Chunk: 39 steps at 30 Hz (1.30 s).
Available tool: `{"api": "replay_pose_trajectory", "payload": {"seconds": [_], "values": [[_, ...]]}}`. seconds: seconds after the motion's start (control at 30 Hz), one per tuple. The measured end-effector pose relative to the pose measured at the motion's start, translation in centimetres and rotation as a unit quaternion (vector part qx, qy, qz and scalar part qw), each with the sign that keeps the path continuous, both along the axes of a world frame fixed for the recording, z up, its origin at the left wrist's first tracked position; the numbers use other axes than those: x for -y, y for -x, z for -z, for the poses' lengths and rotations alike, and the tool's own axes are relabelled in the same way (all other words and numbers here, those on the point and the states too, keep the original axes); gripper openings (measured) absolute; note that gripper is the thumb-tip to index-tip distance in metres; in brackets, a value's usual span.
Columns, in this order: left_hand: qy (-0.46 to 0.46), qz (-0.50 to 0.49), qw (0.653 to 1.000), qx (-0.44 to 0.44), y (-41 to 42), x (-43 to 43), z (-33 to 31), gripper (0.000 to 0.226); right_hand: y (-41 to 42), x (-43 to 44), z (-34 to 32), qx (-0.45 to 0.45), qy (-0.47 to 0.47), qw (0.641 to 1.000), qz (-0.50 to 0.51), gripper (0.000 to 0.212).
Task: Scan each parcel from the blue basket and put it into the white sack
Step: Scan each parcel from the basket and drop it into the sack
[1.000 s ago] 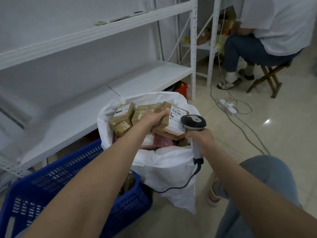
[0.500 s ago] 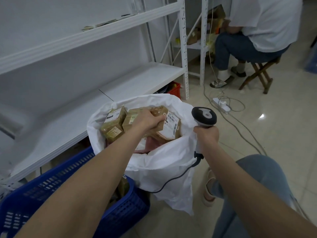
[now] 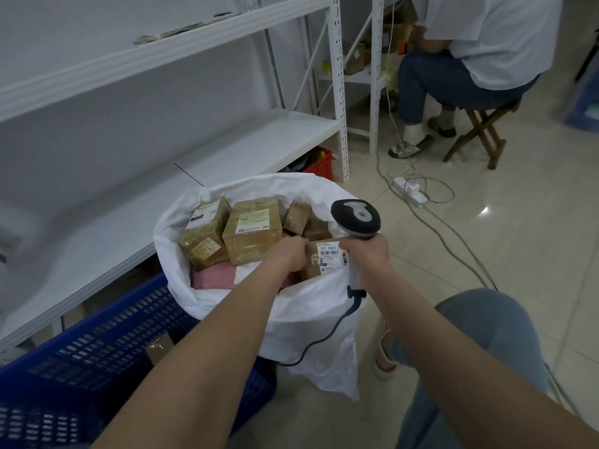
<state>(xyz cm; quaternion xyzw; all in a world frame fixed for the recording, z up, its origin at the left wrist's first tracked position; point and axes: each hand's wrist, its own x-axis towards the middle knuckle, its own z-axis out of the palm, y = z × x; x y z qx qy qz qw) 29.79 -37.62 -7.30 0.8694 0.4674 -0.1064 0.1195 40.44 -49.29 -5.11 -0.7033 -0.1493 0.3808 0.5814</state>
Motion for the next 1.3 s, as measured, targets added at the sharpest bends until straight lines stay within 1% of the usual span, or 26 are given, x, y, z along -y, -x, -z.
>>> {"api": "replay_pose_trajectory", "payload": {"seconds": [0.03,0.07,0.1,0.17,0.2,0.27,0.4,0.47,0.6,0.7,0.8,0.87,0.9,1.0,1.1,1.2,1.3], "values": [[0.017,0.000,1.000,-0.006,0.5,-0.1,0.5,0.051,0.2,0.0,0.0,0.008,0.004,1.000,-0.007,0.017],[0.015,0.000,1.000,0.007,0.9,-0.2,0.7,0.052,0.3,0.0,0.1,0.018,0.005,1.000,-0.011,0.016],[-0.001,-0.009,0.999,0.035,1.3,-0.2,0.5,0.050,0.5,0.0,0.2,0.027,0.004,1.000,-0.016,0.014],[-0.047,-0.037,0.993,0.098,2.5,-0.3,-0.3,0.039,1.1,0.0,-0.1,0.036,0.003,0.999,-0.026,0.012],[-0.059,-0.050,0.991,0.111,3.3,-0.4,-0.8,0.037,1.7,-0.1,-0.4,0.035,0.002,0.999,-0.030,0.012],[-0.080,-0.064,0.988,0.114,5.4,-0.2,-1.7,0.041,3.4,-0.5,-1.0,0.027,-0.009,0.999,-0.046,0.013],[-0.120,-0.105,0.979,0.126,11.4,0.3,-2.9,0.037,8.5,-1.2,-1.9,0.011,-0.029,0.993,-0.117,0.012],[-0.114,-0.142,0.976,0.116,15.5,0.7,-3.3,0.033,11.6,-1.4,-1.9,-0.004,-0.035,0.987,-0.155,0.011],[-0.104,-0.221,0.966,0.088,24.9,1.3,-2.4,0.036,18.9,-1.9,-1.0,-0.007,-0.020,0.966,-0.259,0.006],[-0.073,-0.274,0.956,0.072,31.0,2.0,-0.5,0.036,24.2,-2.2,0.9,-0.014,0.015,0.944,-0.329,0.009],[-0.040,-0.320,0.944,0.068,36.0,2.5,2.8,0.036,28.4,-3.1,3.9,-0.014,0.051,0.918,-0.393,0.008],[-0.013,-0.353,0.933,0.073,38.6,2.6,5.3,0.032,30.7,-4.1,5.9,-0.024,0.089,0.908,-0.408,0.004],[0.004,-0.365,0.928,0.076,39.6,2.5,6.5,0.031,31.8,-4.7,6.9,-0.026,0.106,0.906,-0.410,0.006],[0.065,-0.388,0.916,0.080,41.8,1.5,10.6,0.032,34.7,-7.4,9.5,-0.053,0.134,0.913,-0.381,0.013],[0.126,-0.413,0.898,0.079,42.3,-0.5,15.1,0.033,36.8,-11.0,12.3,-0.077,0.163,0.925,-0.336,0.016],[0.173,-0.449,0.871,0.097,41.5,-2.9,19.3,0.042,37.6,-14.6,15.4,-0.082,0.204,0.929,-0.299,0.014],[0.215,-0.490,0.833,0.139,39.7,-5.2,23.9,0.051,37.5,-17.3,18.1,-0.087,0.253,0.921,-0.283,0.012]]}}
